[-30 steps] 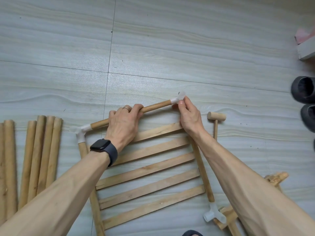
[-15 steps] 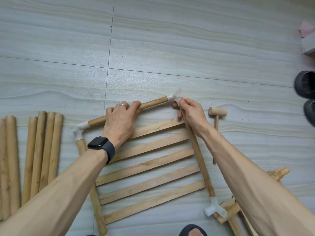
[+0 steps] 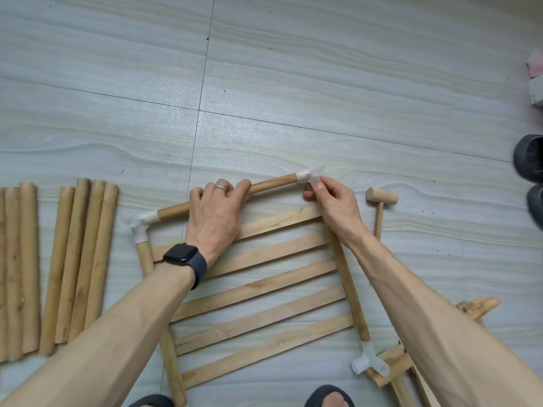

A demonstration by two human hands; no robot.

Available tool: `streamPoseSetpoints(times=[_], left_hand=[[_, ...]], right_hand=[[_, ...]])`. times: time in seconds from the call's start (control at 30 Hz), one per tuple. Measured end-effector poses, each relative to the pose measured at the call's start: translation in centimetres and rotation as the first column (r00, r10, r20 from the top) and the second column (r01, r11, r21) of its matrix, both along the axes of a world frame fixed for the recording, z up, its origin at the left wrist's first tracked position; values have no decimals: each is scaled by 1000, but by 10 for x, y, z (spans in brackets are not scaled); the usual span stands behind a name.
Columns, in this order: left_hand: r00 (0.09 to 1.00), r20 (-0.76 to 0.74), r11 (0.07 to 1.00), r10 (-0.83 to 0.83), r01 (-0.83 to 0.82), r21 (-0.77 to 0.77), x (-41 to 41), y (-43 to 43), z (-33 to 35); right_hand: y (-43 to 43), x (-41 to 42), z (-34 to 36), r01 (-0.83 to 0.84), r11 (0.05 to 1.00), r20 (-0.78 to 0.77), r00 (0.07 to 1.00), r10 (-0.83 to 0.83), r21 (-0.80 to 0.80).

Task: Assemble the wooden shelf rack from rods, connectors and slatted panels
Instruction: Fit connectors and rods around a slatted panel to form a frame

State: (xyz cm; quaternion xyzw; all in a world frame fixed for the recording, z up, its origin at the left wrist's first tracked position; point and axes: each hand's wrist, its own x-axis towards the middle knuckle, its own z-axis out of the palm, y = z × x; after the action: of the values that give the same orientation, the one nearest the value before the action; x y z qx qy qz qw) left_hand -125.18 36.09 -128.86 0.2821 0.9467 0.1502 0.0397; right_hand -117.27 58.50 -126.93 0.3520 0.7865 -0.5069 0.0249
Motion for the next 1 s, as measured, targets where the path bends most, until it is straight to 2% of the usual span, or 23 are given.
streamPoseSetpoints(times=[0.07,0.2,0.33,0.47,0.5,0.57,0.63,0.67,0.73,0.83,0.9,1.0], left_hand=[[1000,-10,1000,5,-5,-12,8,-2,0],[993,52,985,-105,111,-130,31,-16,-2],[993,74,979,-93,105,-177,23,-24,0],[971,17,952,-238,237,-192,7,-2,6],[967,5,949,-254,251,-193,1,6,7],[957,-9,937,-290,282,-205,-13,21,9],[941,-9,918,-339,329,-222,-27,33,10],[931,-3,906,-366,356,-228,-32,38,10],[912,8,884,-409,399,-243,-37,42,10],[918,29,886,-395,389,-252,-41,37,11],[925,54,893,-377,378,-244,-42,30,14],[923,53,889,-381,382,-251,-43,26,19]], right_hand=[[-8,2,0,10,999,10,1000,-10,49],[-25,5,-2,87,980,-42,996,-80,181],[-27,3,2,164,972,-69,986,-154,166],[-9,10,9,260,956,-88,964,-250,137],[-2,15,12,242,953,-88,969,-230,183],[11,26,17,76,894,-76,996,-47,441],[18,31,23,-182,719,33,976,216,671],[19,30,25,-293,619,121,945,305,729],[19,20,30,-474,496,315,873,373,728],[18,-1,29,-670,436,535,742,404,601],[16,-10,28,-732,390,608,681,408,558],[13,-16,28,-734,326,622,679,390,596]])
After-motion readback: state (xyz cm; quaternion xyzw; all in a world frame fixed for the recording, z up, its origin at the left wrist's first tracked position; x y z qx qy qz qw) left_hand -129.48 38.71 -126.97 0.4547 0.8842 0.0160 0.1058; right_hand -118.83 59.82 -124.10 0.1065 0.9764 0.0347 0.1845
